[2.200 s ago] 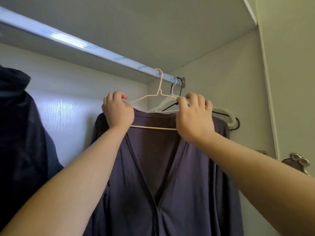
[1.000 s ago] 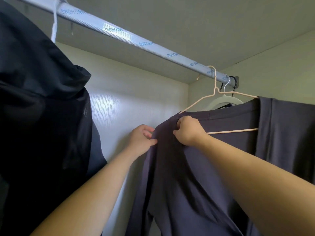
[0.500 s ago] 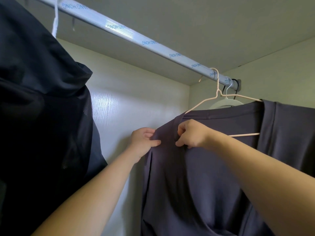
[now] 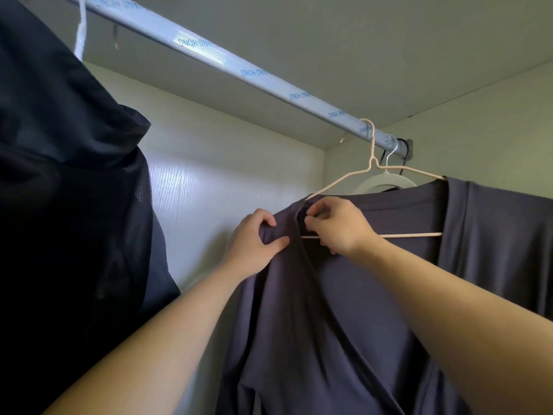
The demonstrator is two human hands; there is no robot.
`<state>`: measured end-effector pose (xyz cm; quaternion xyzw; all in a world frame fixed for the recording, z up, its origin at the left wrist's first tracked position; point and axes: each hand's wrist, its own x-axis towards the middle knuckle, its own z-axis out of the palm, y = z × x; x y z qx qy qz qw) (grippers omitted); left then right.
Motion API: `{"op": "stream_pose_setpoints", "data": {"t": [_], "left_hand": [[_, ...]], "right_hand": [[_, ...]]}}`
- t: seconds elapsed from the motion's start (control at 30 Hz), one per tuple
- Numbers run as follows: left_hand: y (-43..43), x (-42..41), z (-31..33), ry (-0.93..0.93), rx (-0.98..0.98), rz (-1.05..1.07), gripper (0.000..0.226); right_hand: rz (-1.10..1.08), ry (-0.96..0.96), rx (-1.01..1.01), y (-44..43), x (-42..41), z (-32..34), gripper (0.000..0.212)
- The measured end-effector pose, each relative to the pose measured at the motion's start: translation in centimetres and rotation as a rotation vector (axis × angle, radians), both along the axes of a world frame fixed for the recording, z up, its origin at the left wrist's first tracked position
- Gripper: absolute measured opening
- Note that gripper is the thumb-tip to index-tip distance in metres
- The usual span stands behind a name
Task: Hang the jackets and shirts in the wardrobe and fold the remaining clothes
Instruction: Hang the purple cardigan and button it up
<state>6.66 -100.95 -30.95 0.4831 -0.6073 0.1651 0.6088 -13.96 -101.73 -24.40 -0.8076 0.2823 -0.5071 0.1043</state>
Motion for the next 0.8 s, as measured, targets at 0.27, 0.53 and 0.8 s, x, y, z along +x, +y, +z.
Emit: {"op": "stream_pose_setpoints", "data": {"t": [0.27, 0.53, 0.8], "left_hand": [[-0.7, 0.3, 0.9, -0.023, -0.081, 0.125, 0.03], [-0.7, -0.2, 1.5, 0.13, -0.067, 0.058, 0.044], [-0.4, -0.6, 3.2, 0.087, -0.073, 0.122, 0.037]], "right_hand": [[-0.54, 0.113, -0.487, 1.9, -5.2, 0.7, 0.015], [-0.876, -0.023, -0.75, 0.9, -8.5, 0.4, 0.048], [-0.951, -0.054, -0.598, -0.7, -9.8, 0.9, 0.041]]}}
